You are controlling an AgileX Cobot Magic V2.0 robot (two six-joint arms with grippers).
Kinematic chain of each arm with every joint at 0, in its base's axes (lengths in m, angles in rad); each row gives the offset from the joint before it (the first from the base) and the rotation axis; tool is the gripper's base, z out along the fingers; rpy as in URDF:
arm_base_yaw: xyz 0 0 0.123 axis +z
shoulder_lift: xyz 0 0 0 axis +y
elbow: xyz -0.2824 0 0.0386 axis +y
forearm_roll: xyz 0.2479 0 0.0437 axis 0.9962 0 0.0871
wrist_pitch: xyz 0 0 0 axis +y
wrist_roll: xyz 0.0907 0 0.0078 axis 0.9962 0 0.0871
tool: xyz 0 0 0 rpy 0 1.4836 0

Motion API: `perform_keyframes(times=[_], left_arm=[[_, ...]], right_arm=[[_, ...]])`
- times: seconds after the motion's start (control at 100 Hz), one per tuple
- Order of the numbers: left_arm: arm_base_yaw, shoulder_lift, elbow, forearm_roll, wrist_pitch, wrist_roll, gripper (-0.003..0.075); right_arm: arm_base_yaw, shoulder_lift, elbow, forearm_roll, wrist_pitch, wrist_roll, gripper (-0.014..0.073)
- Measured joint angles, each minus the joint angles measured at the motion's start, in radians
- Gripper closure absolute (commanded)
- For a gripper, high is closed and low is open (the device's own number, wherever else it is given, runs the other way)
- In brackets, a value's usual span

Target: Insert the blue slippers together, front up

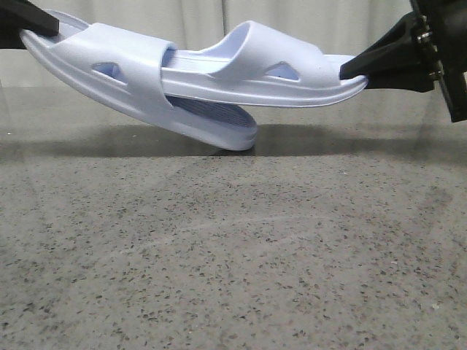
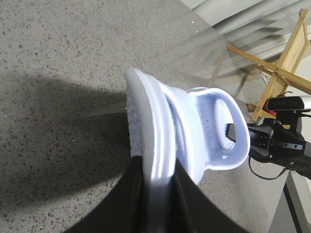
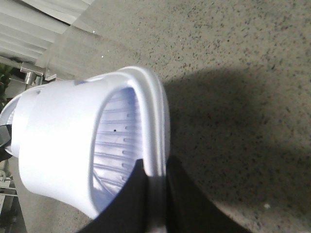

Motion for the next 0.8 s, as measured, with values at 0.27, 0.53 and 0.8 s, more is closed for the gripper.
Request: perform_keyframes(times=[0.27, 0.53, 0.8], left_arm=[[-0.019, 0.000, 0.000, -0.006, -0.038, 0.000, 0.0705], [-0.019, 0.000, 0.000, -0.006, -0.060, 0.000, 0.0705], [0.021, 0.000, 0.000, -0.008, -0.012, 0.006, 0.0705]], right_arm=[[0.074, 0.083, -0.086, 0.000, -0.037, -0.002, 0.0696], [0.106, 0.100, -0.134, -0.004, -0.073, -0.002, 0.0648], [0.057, 0.101, -0.138, -0.044, 0.083, -0.004, 0.0346]])
